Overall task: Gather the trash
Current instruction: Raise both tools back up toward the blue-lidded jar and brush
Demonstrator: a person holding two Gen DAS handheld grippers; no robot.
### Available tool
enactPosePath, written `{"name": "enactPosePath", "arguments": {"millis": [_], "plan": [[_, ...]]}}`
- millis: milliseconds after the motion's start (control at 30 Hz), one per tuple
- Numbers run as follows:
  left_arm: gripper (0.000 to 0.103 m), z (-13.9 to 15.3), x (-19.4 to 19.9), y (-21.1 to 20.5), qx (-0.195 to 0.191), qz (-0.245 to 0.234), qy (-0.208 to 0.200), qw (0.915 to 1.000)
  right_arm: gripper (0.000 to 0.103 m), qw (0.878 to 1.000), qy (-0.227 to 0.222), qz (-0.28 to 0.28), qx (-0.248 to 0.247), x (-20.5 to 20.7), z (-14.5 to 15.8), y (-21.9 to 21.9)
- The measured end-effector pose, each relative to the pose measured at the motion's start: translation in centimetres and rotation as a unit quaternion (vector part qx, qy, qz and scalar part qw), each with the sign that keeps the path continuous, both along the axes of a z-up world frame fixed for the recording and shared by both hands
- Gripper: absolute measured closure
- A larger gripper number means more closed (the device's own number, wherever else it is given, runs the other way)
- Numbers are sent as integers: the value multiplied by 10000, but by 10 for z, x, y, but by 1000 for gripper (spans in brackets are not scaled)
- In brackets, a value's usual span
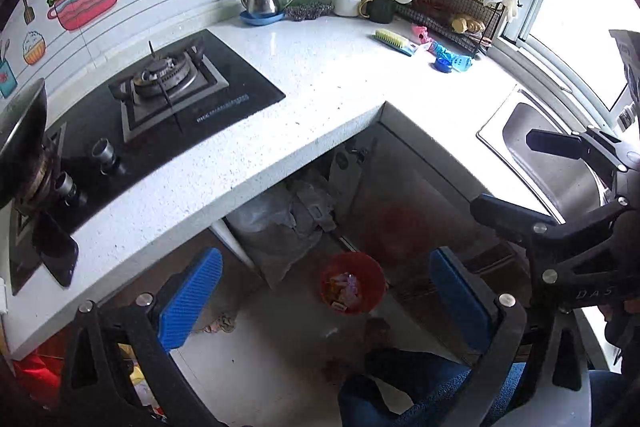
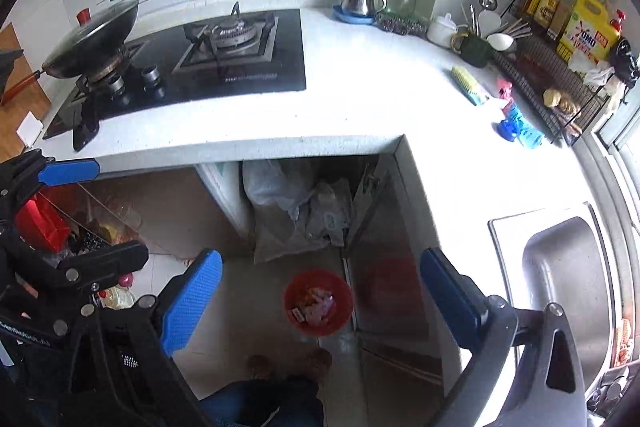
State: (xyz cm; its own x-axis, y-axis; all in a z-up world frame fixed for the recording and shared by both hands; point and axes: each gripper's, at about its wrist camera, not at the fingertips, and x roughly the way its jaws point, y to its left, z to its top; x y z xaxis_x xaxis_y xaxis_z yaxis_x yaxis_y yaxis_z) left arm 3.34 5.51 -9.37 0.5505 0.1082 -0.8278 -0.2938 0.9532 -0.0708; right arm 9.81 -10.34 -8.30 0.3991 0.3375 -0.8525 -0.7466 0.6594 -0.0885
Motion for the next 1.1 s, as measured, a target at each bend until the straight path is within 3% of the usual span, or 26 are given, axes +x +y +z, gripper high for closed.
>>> {"name": "enactPosePath", "arguments": {"millis": [400,600,833,1100], "plan": [[0,56,39,2,316,-194,-386,9986,4,9978,-249,-441,433,35,50,-11],[0,57,80,-3,44,-330,-450,9984,4,9957,-188,-630,646,63,61,-21],[0,51,149,-7,-75,-403,-338,9986,3,9952,-127,-698,670,116,54,-27],[0,41,250,0,-248,-398,-126,9988,3,9945,104,-865,576,205,42,-40]]}}
